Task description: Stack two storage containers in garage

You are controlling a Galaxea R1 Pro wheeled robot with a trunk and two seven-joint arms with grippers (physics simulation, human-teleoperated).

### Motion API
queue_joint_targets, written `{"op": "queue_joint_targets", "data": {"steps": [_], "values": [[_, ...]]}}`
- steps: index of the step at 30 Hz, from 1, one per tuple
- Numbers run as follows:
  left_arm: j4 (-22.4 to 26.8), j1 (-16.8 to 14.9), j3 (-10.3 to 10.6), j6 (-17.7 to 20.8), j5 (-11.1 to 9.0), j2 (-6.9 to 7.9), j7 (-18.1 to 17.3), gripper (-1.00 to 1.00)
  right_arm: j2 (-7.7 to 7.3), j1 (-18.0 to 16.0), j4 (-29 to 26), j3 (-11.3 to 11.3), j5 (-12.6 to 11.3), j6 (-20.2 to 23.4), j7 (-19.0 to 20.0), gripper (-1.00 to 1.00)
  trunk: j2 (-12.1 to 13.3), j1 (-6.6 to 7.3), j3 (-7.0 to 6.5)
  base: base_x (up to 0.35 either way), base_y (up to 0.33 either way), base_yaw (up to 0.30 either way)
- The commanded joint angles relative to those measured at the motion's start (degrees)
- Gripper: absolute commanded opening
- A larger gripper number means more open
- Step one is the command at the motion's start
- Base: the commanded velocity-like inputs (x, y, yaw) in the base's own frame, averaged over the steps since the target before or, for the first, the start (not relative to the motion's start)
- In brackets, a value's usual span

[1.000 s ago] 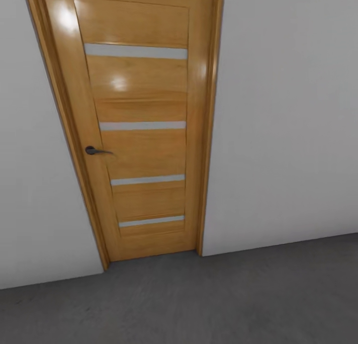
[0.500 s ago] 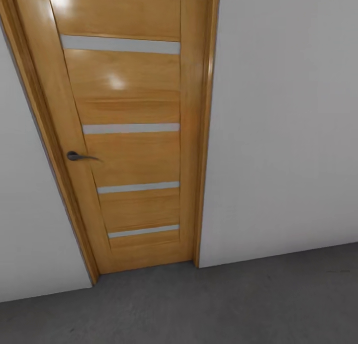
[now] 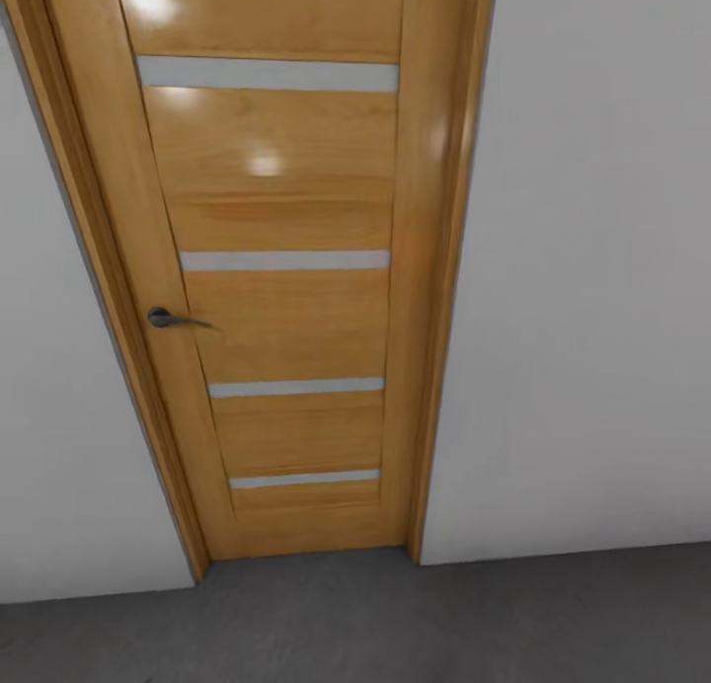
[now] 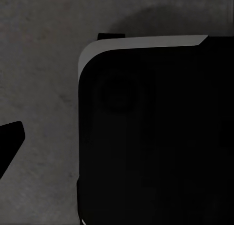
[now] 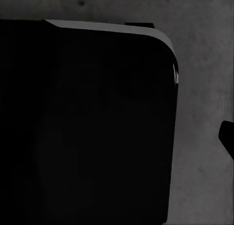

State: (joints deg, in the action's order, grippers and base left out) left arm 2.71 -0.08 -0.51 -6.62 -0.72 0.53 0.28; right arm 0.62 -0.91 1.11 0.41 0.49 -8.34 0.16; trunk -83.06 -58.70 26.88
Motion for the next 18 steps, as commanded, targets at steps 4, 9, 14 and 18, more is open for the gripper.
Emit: {"op": "queue_joint_targets", "data": {"steps": [4, 9, 14, 18], "values": [[0.0, 0.0, 0.0, -0.1, -0.1, 0.00, 0.0, 1.00, 0.00, -0.1, 0.1, 0.0, 0.0, -0.3, 0.0, 1.00, 0.0, -0.03, 0.05, 0.318, 0.000, 0.266], [0.0, 0.0, 0.0, -0.1, -0.1, 0.00, 0.0, 1.00, 0.00, -0.1, 0.1, 0.0, 0.0, -0.3, 0.0, 1.00, 0.0, -0.03, 0.05, 0.318, 0.000, 0.267], [0.0, 0.0, 0.0, -0.1, -0.1, 0.00, 0.1, 1.00, 0.00, -0.1, 0.1, 0.0, 0.0, -0.3, 0.0, 1.00, 0.0, -0.03, 0.05, 0.318, 0.000, 0.267], [0.0, 0.0, 0.0, -0.1, -0.1, 0.00, 0.0, 1.00, 0.00, -0.1, 0.1, 0.0, 0.0, -0.3, 0.0, 1.00, 0.0, -0.03, 0.05, 0.318, 0.000, 0.243]]}}
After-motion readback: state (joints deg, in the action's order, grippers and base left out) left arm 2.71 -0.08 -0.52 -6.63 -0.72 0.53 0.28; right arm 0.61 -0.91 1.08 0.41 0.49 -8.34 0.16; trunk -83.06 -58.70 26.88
